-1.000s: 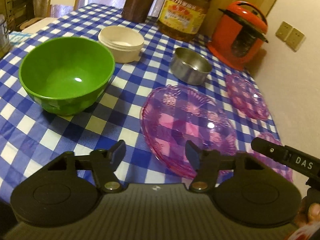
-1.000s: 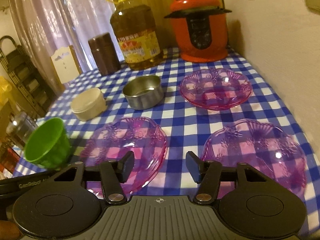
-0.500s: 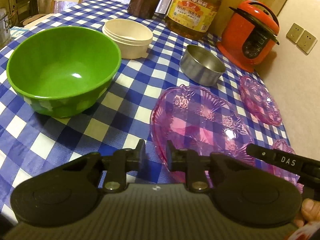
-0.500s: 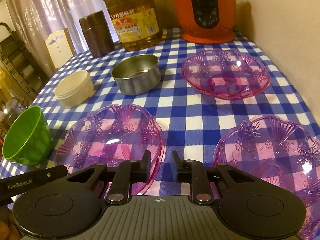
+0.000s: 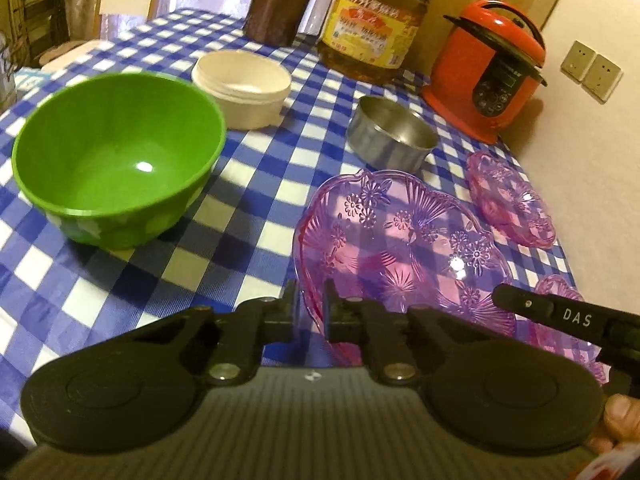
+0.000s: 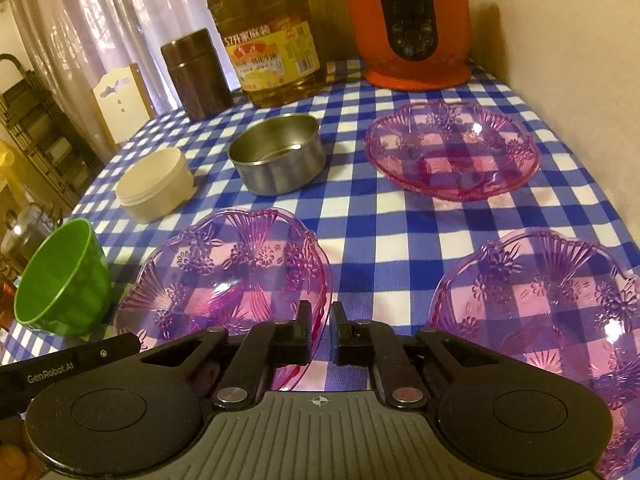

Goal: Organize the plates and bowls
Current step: 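Close both grippers on the plate rim and lift it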

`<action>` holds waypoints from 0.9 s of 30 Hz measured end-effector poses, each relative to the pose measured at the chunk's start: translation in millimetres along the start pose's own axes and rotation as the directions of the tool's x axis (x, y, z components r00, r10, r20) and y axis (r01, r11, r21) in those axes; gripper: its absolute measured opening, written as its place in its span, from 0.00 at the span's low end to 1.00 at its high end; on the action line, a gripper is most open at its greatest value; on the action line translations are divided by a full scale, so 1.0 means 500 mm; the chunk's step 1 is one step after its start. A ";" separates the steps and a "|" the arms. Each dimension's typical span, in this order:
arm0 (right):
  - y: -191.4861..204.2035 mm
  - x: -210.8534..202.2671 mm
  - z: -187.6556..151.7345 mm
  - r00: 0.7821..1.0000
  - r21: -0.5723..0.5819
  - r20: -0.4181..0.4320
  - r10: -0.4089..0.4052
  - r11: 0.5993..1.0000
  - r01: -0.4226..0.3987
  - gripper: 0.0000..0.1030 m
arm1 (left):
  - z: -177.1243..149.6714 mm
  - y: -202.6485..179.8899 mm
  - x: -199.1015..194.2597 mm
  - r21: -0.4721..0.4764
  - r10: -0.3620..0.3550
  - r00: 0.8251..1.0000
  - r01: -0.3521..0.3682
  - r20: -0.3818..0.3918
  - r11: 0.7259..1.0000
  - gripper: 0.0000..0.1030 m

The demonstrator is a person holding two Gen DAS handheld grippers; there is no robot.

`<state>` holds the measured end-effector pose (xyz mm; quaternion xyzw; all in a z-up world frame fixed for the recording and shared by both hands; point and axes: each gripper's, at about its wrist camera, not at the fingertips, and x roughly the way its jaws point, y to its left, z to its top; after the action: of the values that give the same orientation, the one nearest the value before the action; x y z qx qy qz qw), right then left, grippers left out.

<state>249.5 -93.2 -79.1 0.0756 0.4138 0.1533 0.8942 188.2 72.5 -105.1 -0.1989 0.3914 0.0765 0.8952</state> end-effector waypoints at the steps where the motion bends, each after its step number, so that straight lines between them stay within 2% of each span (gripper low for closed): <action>1: 0.000 -0.005 0.002 1.000 0.001 0.005 -0.002 1.000 0.002 0.09 | 0.003 -0.005 -0.003 0.004 -0.003 1.000 0.003 0.004 1.000 0.10; 6: -0.017 -0.036 0.016 0.999 0.016 0.045 -0.021 1.000 0.020 0.09 | 0.031 -0.046 -0.008 0.036 -0.039 0.999 0.038 0.022 0.999 0.10; 14: -0.098 -0.078 0.073 0.988 0.113 0.124 -0.088 0.991 0.074 0.09 | 0.114 -0.163 0.017 0.134 -0.153 0.987 0.146 0.040 0.980 0.09; 19: -0.158 -0.088 0.117 0.974 0.157 0.179 -0.137 0.982 0.109 0.09 | 0.161 -0.234 0.072 0.172 -0.216 0.976 0.208 0.027 0.963 0.09; 27: -0.235 -0.056 0.183 0.958 0.184 0.198 -0.206 0.968 0.170 0.09 | 0.191 -0.304 0.190 0.208 -0.251 0.968 0.251 -0.031 0.945 0.10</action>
<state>327.3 -213.9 -30.7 0.1258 0.3310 0.0236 0.9349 361.5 -27.5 -70.7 -0.1517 0.3705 -0.0802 0.9129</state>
